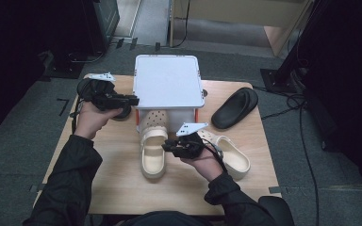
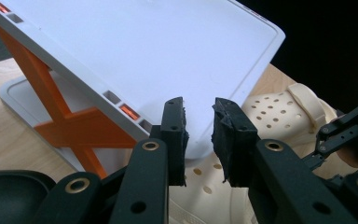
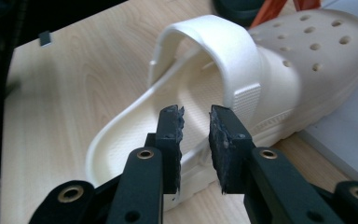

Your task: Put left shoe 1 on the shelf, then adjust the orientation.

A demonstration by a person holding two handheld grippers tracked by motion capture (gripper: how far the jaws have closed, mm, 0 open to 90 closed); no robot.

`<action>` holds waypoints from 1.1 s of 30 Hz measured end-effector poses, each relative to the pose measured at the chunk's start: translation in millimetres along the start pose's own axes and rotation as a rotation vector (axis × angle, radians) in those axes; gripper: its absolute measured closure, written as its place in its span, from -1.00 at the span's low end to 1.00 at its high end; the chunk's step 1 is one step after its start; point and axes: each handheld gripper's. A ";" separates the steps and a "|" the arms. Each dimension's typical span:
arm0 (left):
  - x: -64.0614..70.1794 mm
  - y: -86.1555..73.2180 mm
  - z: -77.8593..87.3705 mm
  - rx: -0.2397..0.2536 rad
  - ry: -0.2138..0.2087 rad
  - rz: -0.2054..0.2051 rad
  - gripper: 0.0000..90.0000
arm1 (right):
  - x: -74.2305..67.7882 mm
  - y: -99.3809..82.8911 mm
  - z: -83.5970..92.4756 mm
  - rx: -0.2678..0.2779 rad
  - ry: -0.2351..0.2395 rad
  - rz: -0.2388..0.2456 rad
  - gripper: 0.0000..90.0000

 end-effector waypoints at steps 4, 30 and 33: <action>-2.2 0.7 -1.3 -0.004 -0.015 0.006 0.67 | 6.4 -0.6 -4.2 -0.003 -0.013 -0.012 0.62; -2.7 0.2 -8.5 0.005 -0.031 0.013 0.73 | -55.6 -38.6 0.3 -0.049 0.138 0.075 0.67; -3.3 0.0 -8.5 0.005 -0.035 0.013 0.73 | -59.3 -40.2 -1.5 -0.052 0.146 0.084 0.68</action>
Point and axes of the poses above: each handheld gripper's, and its own axes: z roughly backward along the jaws, y roughly out of its top, x roughly to its right, and after that the axes turned 2 degrees about z, right-handed
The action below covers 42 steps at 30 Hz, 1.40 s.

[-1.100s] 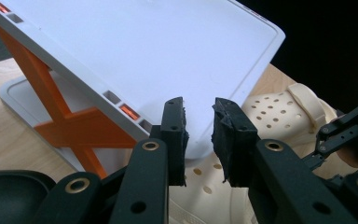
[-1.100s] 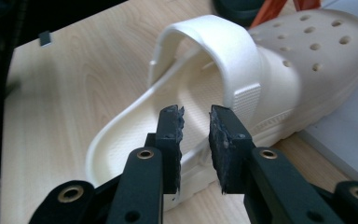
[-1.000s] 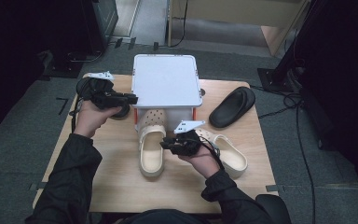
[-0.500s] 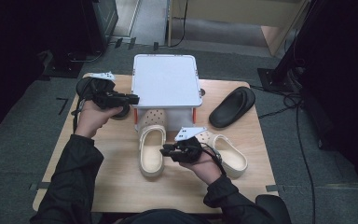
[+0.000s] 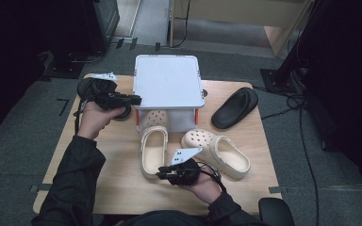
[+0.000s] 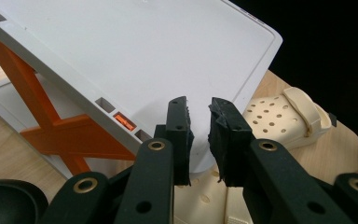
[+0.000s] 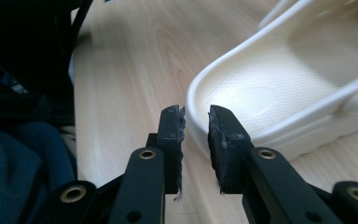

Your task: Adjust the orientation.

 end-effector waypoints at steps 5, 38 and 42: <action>-0.5 0.1 -0.9 0.004 0.002 0.003 0.76 | -9.2 -3.9 -9.1 -0.031 0.028 0.019 0.71; 2.1 0.4 -3.4 -0.001 0.011 -0.009 0.83 | 14.2 7.0 -36.9 -0.039 -0.066 0.020 0.84; 2.4 0.5 -3.4 -0.001 0.013 -0.010 0.83 | 17.1 11.9 -40.9 -0.039 -0.095 0.030 0.82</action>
Point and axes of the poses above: each handheld gripper's, and its own axes: z roughly backward along the jaws, y roughly out of its top, x roughly to its right, and after that the axes turned 2 degrees about z, right-handed
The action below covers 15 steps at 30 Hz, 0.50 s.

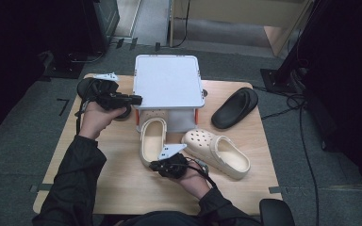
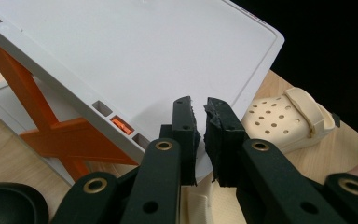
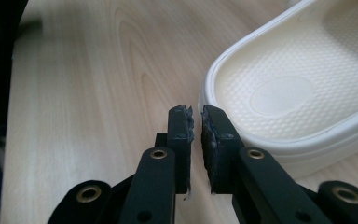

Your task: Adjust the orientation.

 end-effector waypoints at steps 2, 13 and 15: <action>0.2 0.0 0.0 0.000 0.000 0.001 0.83 | 3.7 2.5 0.0 0.007 -0.004 -0.008 0.82; 0.3 0.2 0.0 -0.001 0.002 0.004 0.83 | 40.0 22.1 -4.0 0.034 -0.035 -0.053 0.87; 0.3 0.2 0.1 -0.002 0.001 0.004 0.83 | 45.4 23.9 -5.3 0.050 -0.005 -0.083 0.84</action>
Point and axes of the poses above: each handheld gripper's, and its own axes: z roughly backward along the jaws, y roughly out of its top, x roughly to its right, and after that the axes turned 2 degrees about z, right-handed
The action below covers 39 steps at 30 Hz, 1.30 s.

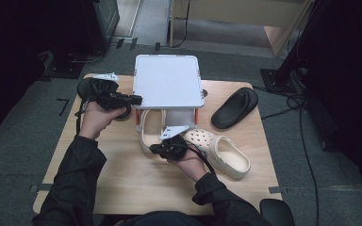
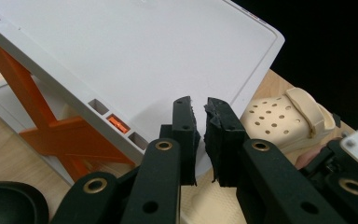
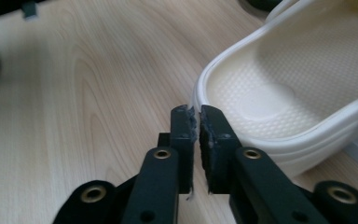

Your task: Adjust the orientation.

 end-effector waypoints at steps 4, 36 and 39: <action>0.7 0.1 -0.3 -0.002 -0.002 0.000 0.83 | 9.8 6.0 -2.5 -0.010 -0.026 -0.003 0.85; 7.2 0.9 -1.5 -0.004 0.006 -0.007 0.66 | 25.8 21.6 6.7 0.007 -0.060 -0.028 0.75; 12.0 1.1 -1.2 -0.014 0.020 -0.014 0.59 | 23.9 20.0 17.2 0.001 -0.054 -0.027 0.70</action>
Point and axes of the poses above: each handheld gripper's, and its own axes: z roughly backward along the jaws, y roughly out of its top, x roughly to its right, and after that the axes turned 2 degrees about z, right-handed
